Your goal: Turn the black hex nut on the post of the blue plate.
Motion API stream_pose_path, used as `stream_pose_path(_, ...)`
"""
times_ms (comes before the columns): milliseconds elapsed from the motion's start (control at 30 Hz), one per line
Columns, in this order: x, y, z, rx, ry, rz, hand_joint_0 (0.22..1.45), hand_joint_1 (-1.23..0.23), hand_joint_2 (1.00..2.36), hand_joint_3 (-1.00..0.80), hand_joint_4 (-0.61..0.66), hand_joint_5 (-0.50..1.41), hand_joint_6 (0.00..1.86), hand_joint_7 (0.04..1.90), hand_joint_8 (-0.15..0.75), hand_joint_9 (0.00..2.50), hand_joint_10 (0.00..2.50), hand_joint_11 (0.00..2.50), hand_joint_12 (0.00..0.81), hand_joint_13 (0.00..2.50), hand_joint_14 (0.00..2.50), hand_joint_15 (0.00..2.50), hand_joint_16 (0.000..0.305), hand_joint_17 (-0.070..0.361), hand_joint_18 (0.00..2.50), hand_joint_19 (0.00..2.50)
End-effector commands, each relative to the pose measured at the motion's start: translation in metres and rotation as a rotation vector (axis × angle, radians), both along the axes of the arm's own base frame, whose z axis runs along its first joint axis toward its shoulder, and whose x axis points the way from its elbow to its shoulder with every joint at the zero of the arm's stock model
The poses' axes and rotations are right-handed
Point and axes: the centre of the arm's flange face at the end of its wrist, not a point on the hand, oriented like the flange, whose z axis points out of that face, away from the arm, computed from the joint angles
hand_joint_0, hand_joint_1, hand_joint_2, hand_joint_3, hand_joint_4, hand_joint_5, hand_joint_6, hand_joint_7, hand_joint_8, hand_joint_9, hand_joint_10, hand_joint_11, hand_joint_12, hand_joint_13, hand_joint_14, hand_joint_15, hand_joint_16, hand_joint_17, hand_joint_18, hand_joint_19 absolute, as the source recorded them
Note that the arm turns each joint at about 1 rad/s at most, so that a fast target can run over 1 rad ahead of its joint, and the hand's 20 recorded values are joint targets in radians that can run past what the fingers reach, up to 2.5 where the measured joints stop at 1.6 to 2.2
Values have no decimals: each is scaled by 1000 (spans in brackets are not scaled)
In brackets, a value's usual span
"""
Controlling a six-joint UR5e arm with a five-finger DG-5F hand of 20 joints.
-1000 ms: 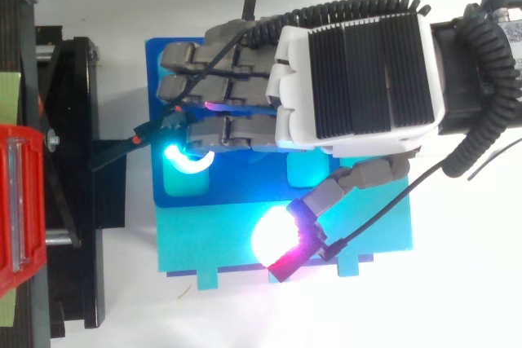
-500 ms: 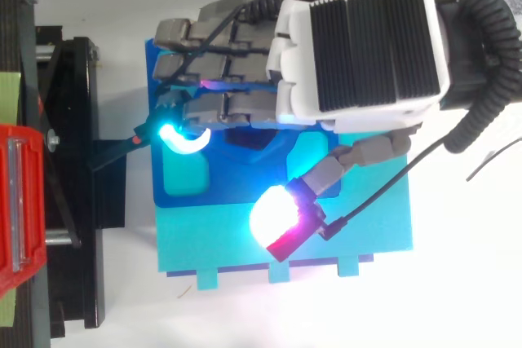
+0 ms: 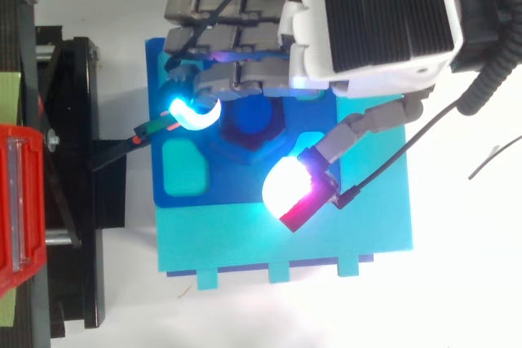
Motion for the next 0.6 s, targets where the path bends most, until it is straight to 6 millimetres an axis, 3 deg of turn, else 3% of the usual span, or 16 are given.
stream_pose_path(0, -2, -7, 0, 2, 0, 3, 435, -300, 1000, -500, 232, -193, 502, 739, 271, 330, 0, 0, 376, 251, 0, 15, 61, 136, 281, 335)
stream_pose_path(233, -6, -19, -1, 8, 11, 7, 435, -300, 1000, -500, 230, -194, 502, 739, 270, 331, 0, 0, 376, 254, 0, 16, 61, 136, 279, 335)
stream_pose_path(267, -11, -31, -2, 8, 25, 1, 435, -300, 1000, -500, 230, -194, 502, 739, 270, 331, 0, 0, 376, 254, 0, 13, 61, 136, 278, 337)
stream_pose_path(400, -17, -41, -3, 15, 46, 8, 436, -300, 1000, -500, 232, -194, 502, 736, 270, 331, 0, 0, 376, 258, 0, 16, 60, 136, 282, 333)
stream_pose_path(567, -21, -60, 14, 14, 46, 12, 436, -299, 1000, -500, 233, -194, 502, 737, 271, 333, 0, 0, 374, 262, 0, 20, 61, 136, 287, 337)
